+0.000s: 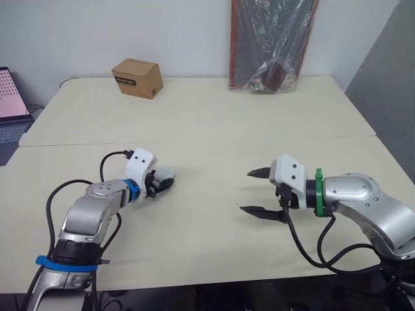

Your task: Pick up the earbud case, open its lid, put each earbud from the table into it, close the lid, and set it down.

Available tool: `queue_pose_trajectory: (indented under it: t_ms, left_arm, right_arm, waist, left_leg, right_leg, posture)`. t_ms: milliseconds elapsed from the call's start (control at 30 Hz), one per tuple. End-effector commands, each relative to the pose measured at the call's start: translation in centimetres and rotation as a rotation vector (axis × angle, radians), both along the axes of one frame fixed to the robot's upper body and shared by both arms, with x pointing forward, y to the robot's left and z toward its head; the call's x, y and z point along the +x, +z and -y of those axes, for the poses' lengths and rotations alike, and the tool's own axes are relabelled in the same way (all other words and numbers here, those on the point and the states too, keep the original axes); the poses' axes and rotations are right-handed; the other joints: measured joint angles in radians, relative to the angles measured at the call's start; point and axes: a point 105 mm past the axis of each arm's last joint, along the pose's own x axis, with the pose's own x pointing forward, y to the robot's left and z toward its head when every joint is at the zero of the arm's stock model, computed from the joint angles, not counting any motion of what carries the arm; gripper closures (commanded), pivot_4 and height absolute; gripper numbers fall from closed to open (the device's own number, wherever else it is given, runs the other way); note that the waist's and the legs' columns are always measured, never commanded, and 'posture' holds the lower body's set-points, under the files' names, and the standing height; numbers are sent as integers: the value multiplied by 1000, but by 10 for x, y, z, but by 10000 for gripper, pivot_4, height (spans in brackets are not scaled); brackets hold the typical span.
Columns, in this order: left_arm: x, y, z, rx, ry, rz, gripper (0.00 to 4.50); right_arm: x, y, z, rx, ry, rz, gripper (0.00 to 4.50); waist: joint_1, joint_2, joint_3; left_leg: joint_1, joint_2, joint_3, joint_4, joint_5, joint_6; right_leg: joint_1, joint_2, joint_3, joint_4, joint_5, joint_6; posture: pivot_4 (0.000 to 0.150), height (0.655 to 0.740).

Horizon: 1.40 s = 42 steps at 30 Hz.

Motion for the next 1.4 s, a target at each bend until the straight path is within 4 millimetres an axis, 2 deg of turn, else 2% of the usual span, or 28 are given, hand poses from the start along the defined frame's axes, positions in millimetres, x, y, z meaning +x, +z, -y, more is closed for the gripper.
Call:
queue_pose_trajectory:
  t_ms: [33, 100, 200, 333, 467, 700, 967, 1333, 1400]
  left_arm:
    - [0, 0, 6, -7, -27, 5, 17419]
    - [1, 7, 8, -21, -44, 41, 17419]
    - [-1, 33, 23, -24, -185, 181, 17419]
    - [-9, 65, 46, -13, -367, 395, 17419]
    - [-14, 85, 60, 16, -490, 581, 17419]
    - [-24, 97, 80, 42, -666, 734, 17419]
    - [-31, 110, 100, 103, -816, 861, 17419]
    - [-38, 111, 110, 102, -878, 882, 17419]
    - [-39, 111, 111, 103, -880, 881, 17419]
  right_arm:
    - [-1, 18, -1, 50, -2, 47, 0]
    - [3, 25, 0, 99, -30, 28, 0]
    - [15, 38, 2, 225, -87, -98, 0]
    - [21, 38, -2, 239, -128, -261, 0]
    - [31, 43, -13, 333, -173, -422, 0]
    - [37, 51, -30, 472, -169, -617, 0]
    - [36, 60, -45, 548, -112, -697, 0]
    - [41, 63, -52, 586, -140, -748, 0]
    - [41, 63, -52, 588, -143, -753, 5519]
  waist:
    - [0, 0, 0]
    - [0, 0, 0]
    - [-1, 0, 0]
    - [1, 0, 0]
    - [1, 0, 0]
    - [1, 1, 0]
    - [-2, 1, 0]
    - [-4, 1, 0]
    - [-4, 1, 0]
  left_leg:
    - [0, 0, 0, 0, 0, 0]
    - [0, 0, 0, 0, 0, 0]
    - [0, 0, 0, 0, 0, 0]
    - [0, 1, 0, 0, 0, 0]
    - [-1, 1, 0, 0, 0, 0]
    - [-3, 0, 1, -1, 0, 0]
    - [-6, 1, 1, -1, 0, 0]
    - [-7, 1, 1, -1, 0, 1]
    - [-7, 1, 1, -1, 0, 1]
  right_leg:
    - [0, 0, 0, 0, 0, 0]
    - [0, 0, 0, 0, 0, 0]
    - [0, 0, 0, 0, 0, 0]
    - [0, 0, 0, 0, 0, -1]
    - [-1, 0, 0, 0, 0, -1]
    - [-4, 0, 1, 1, 1, -1]
    - [-7, 0, 0, 2, 1, -1]
    - [-7, 1, 0, 2, 1, -1]
    - [-7, 1, 0, 2, 1, -1]
  posture:
    - [1500, 7400]
    - [1500, 7400]
    - [1500, 7400]
    - [1500, 7400]
    - [1500, 7400]
    - [1500, 7400]
    - [1500, 7400]
    - [1500, 7400]
    - [1500, 7400]
